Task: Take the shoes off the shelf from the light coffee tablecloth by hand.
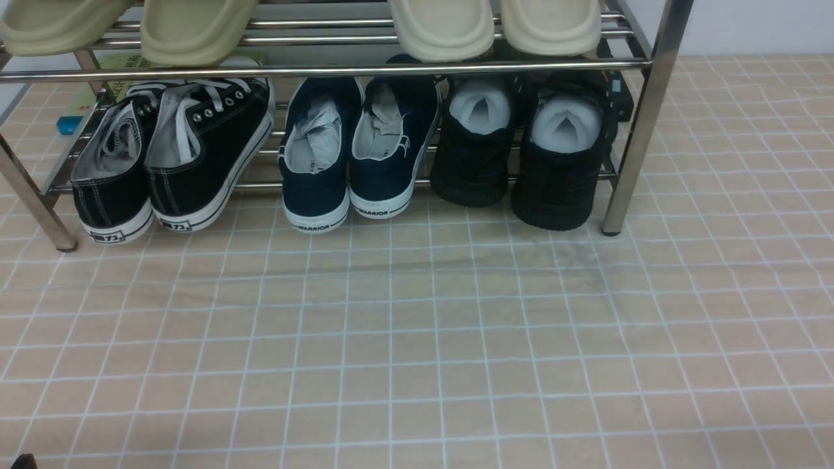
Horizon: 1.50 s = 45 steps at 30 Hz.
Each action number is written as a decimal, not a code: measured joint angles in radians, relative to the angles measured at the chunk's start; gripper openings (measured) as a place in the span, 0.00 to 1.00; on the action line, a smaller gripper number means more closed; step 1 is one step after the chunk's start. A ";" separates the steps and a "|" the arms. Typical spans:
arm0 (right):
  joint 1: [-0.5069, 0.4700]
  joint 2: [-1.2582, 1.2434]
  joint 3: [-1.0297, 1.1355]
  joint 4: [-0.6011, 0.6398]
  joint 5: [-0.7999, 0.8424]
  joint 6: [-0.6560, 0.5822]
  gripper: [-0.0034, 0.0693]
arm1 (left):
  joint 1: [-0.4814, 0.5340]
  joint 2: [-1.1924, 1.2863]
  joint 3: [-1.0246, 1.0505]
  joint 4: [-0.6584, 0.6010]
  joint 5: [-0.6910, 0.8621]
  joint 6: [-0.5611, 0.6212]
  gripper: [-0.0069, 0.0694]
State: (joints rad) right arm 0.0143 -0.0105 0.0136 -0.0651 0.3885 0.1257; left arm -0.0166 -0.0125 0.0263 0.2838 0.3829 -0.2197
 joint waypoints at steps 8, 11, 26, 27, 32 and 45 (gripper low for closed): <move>0.000 0.000 0.000 0.000 0.000 0.000 0.38 | 0.000 0.000 0.000 0.000 0.000 0.000 0.40; 0.000 0.000 0.000 -0.001 -0.001 0.000 0.38 | 0.000 0.000 0.000 0.000 0.000 0.000 0.40; 0.000 0.000 0.011 0.504 -0.061 0.274 0.38 | 0.000 0.000 0.000 0.000 0.000 0.000 0.40; 0.000 0.000 0.011 0.506 -0.061 0.276 0.38 | 0.000 0.000 0.000 0.000 0.000 0.000 0.40; 0.000 0.000 0.011 0.520 -0.063 0.279 0.38 | 0.000 0.000 0.000 0.000 0.000 0.000 0.40; 0.000 0.157 -0.237 0.389 -0.072 0.034 0.03 | 0.000 0.000 0.000 0.000 0.000 0.000 0.40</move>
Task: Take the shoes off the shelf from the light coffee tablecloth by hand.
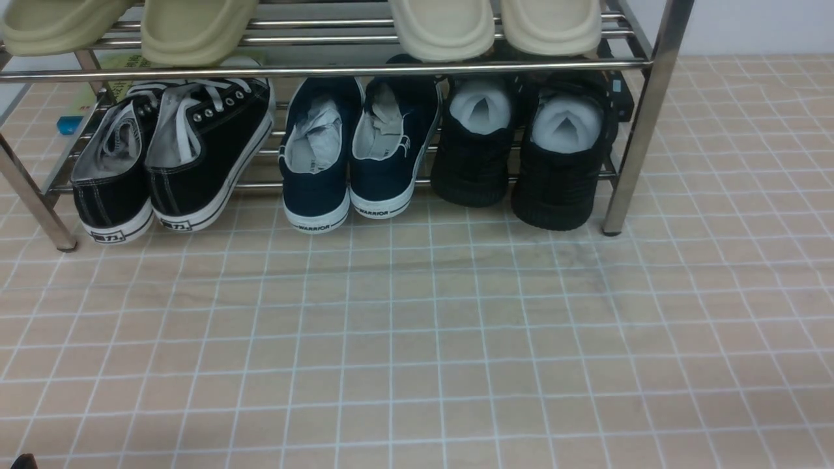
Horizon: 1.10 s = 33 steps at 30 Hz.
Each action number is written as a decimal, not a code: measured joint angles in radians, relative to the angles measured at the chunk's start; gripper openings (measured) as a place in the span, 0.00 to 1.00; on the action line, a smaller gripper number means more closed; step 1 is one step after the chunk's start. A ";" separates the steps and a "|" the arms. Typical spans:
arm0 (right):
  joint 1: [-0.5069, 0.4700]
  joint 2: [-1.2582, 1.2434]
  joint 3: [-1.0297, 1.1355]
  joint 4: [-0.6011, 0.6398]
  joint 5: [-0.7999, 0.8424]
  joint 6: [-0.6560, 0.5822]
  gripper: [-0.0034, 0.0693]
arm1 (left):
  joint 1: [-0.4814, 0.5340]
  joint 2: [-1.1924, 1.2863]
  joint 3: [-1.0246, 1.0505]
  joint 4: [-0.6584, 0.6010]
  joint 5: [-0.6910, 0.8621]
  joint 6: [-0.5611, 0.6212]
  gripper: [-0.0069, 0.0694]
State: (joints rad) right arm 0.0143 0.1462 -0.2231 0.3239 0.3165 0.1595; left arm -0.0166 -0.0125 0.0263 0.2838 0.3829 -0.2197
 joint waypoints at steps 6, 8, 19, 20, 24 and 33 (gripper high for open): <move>0.000 0.348 -0.223 -0.087 0.284 -0.029 0.05 | 0.000 0.000 0.000 0.000 0.000 0.000 0.40; 0.000 0.458 -0.277 -0.099 0.363 -0.030 0.05 | 0.000 0.000 0.000 0.000 0.000 0.000 0.40; 0.012 1.017 -0.541 0.310 0.583 -0.436 0.05 | 0.000 0.000 0.000 0.000 0.000 0.000 0.40; 0.024 1.040 -0.558 0.372 0.588 -0.489 0.05 | 0.000 0.000 0.000 0.000 0.000 0.000 0.40; 0.148 1.149 -0.662 0.563 0.601 -0.665 0.05 | 0.000 0.000 0.000 0.000 0.000 0.000 0.40; 0.457 1.440 -1.098 0.285 0.665 -0.490 0.05 | 0.000 0.000 0.000 0.000 0.000 0.000 0.40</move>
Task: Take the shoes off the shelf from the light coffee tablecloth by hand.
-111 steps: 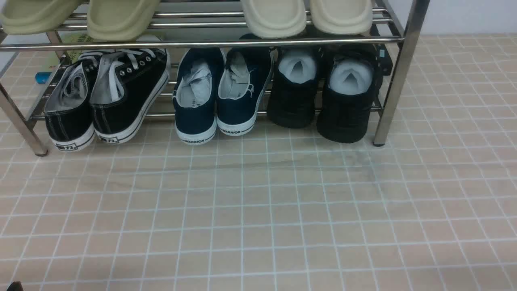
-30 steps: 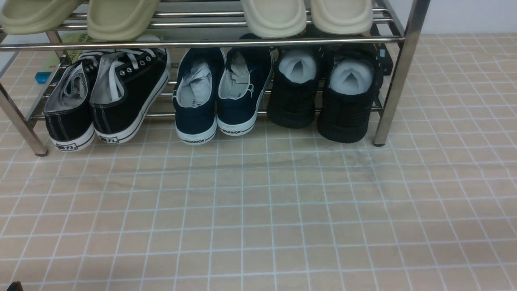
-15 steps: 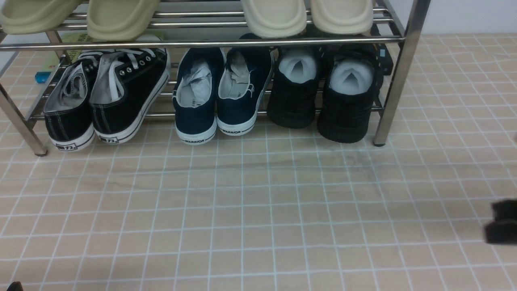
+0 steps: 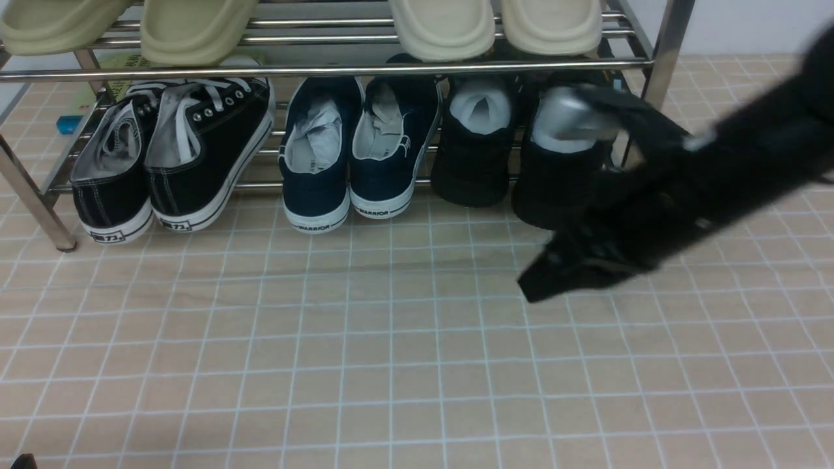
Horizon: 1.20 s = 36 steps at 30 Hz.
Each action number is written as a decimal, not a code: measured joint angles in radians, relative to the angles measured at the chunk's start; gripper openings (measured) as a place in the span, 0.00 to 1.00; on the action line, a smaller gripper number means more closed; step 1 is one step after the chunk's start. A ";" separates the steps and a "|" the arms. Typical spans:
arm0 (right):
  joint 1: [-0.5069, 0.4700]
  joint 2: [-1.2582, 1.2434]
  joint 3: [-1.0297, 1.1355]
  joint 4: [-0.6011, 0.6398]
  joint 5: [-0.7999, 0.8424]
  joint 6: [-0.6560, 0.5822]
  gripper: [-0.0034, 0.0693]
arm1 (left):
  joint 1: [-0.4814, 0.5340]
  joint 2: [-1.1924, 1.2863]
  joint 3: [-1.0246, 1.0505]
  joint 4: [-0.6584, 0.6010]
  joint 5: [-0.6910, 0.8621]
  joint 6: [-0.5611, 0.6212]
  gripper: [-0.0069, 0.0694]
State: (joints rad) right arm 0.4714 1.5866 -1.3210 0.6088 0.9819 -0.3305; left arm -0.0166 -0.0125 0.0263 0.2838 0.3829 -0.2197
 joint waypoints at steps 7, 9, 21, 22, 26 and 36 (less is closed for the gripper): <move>0.105 0.196 -0.355 -0.358 0.034 0.324 0.07 | 0.000 0.000 0.000 0.000 0.000 0.000 0.40; 0.127 0.240 -0.429 -0.427 0.038 0.354 0.08 | 0.000 0.000 0.000 0.000 0.000 0.000 0.40; 0.191 0.401 -0.593 -0.507 0.037 0.423 0.27 | 0.000 0.000 0.000 0.000 0.000 0.000 0.40; 0.191 0.403 -0.593 -0.513 0.037 0.423 0.28 | 0.000 0.000 0.000 0.000 0.000 0.000 0.40; 0.191 0.410 -0.593 -0.570 0.002 0.449 0.38 | 0.000 0.000 0.000 0.000 0.000 0.000 0.40; 0.191 0.410 -0.598 -0.785 -0.188 0.583 0.48 | 0.000 0.000 0.000 0.000 0.000 0.000 0.40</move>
State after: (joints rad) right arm 0.6628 1.9966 -1.9188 -0.1760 0.7940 0.2528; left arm -0.0166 -0.0125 0.0263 0.2838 0.3829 -0.2197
